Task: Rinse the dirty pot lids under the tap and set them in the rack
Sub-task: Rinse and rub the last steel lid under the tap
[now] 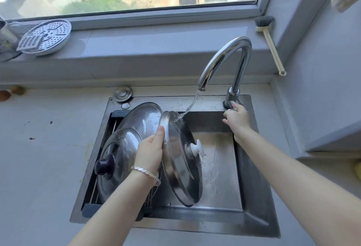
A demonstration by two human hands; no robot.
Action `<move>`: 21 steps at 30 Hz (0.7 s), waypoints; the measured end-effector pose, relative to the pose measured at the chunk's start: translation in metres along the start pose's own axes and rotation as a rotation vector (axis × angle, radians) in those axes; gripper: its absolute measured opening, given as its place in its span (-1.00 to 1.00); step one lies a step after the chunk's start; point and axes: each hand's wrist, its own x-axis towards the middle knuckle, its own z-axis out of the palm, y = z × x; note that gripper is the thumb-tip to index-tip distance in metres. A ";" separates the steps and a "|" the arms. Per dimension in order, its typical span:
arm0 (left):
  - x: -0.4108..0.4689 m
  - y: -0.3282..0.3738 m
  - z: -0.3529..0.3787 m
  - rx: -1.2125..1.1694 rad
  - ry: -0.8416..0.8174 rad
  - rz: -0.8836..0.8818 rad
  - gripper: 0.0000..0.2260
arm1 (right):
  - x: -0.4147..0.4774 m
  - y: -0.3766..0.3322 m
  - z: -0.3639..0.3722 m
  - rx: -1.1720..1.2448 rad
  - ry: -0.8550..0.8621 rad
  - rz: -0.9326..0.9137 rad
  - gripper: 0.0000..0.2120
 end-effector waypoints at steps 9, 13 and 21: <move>-0.020 0.005 0.011 -0.021 -0.209 0.072 -0.65 | -0.080 0.044 -0.012 -0.451 -0.482 -0.102 -0.75; -0.035 0.011 0.023 0.047 -0.407 0.141 -0.59 | -0.088 0.060 -0.026 -0.385 -0.368 -0.161 -0.86; -0.033 -0.014 0.010 0.432 -0.324 0.227 -0.83 | -0.083 0.079 -0.068 -0.424 -0.219 -0.199 -0.78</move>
